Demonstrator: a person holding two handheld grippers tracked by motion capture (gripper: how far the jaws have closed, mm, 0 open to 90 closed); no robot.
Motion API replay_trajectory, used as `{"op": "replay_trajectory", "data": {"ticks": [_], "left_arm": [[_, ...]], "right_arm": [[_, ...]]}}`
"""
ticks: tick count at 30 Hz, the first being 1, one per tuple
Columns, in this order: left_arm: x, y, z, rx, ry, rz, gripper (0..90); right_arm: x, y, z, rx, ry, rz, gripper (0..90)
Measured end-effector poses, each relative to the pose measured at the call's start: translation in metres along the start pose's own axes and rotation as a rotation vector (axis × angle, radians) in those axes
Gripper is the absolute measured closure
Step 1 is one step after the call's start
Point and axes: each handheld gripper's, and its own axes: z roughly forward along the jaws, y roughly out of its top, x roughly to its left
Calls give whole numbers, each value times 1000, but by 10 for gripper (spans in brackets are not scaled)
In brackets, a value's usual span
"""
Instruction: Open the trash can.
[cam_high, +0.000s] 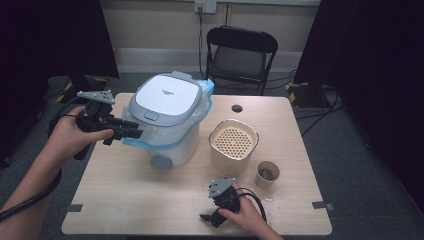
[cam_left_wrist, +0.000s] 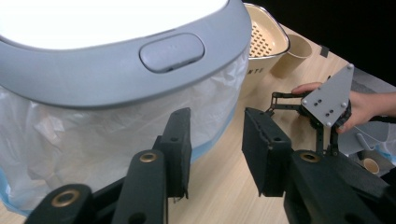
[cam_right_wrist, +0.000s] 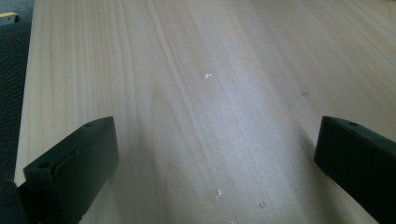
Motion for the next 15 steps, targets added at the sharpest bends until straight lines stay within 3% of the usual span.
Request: {"op": "replay_trajectory", "data": {"ticks": [7, 15], "left_arm": [[2, 6, 2, -3, 5, -20, 671], [4, 13, 4, -2, 11, -10, 710]], "right_arm": [[0, 0, 0, 0, 0, 0, 0], [0, 0, 0, -1, 0, -1, 0]]}}
